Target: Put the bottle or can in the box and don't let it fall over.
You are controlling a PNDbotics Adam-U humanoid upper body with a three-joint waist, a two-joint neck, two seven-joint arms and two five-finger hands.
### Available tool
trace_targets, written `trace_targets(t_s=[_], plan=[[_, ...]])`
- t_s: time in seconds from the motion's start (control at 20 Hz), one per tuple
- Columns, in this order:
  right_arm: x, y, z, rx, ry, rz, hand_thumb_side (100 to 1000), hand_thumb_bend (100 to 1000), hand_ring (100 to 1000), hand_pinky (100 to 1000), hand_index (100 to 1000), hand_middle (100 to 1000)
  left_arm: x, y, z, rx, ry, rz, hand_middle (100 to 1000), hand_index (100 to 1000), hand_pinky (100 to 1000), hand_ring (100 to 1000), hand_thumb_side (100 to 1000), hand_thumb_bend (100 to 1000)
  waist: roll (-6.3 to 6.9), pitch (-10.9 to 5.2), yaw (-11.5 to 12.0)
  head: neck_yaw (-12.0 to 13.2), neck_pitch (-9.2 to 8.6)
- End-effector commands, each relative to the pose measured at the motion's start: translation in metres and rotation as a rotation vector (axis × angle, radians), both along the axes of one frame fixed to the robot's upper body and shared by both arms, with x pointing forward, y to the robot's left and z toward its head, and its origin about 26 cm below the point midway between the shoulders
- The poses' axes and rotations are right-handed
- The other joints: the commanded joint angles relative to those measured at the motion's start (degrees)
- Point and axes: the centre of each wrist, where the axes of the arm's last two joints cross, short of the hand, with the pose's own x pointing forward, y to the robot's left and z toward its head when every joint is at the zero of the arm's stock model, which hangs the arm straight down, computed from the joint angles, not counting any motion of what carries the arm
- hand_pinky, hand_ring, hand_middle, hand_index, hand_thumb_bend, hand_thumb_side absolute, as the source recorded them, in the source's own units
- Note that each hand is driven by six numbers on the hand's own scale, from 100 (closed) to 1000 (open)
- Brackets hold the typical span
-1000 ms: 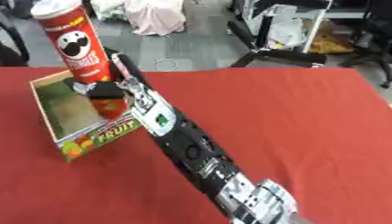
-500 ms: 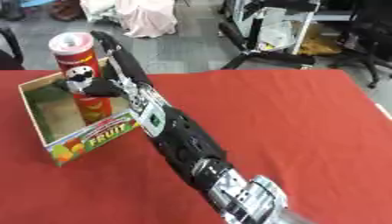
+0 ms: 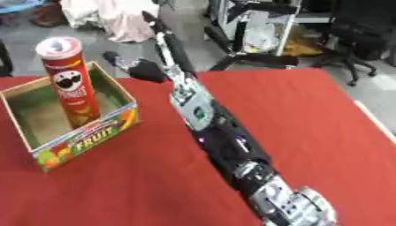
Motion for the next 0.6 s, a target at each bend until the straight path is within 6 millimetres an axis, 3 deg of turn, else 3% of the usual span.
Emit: trace_targets(t_s=[0.05, 0.35, 0.6], plan=[[-0.029, -0.019, 0.012, 0.028, -0.047, 0.075, 557, 498, 904, 818, 971, 888, -0.002, 0.012, 0.005, 0.002, -0.026, 0.047, 855, 932, 827, 808, 774, 637, 0.05, -1.52, -1.70, 3.98, 1.07], [-0.075, -0.056, -0.038, 0.011, 0.024, 0.075, 556, 470, 896, 810, 946, 890, -0.005, 0.018, 0.001, -0.024, -0.029, 0.084, 856, 931, 828, 809, 770, 637, -0.10, -2.76, -6.15, 8.55, 3.15], [-0.097, -0.064, -0.079, 0.095, 0.078, 0.000, 552, 454, 886, 799, 947, 883, -0.007, 0.019, -0.004, -0.035, -0.022, 0.090, 856, 931, 831, 810, 769, 638, 0.48, -2.91, -7.34, 10.42, 4.55]])
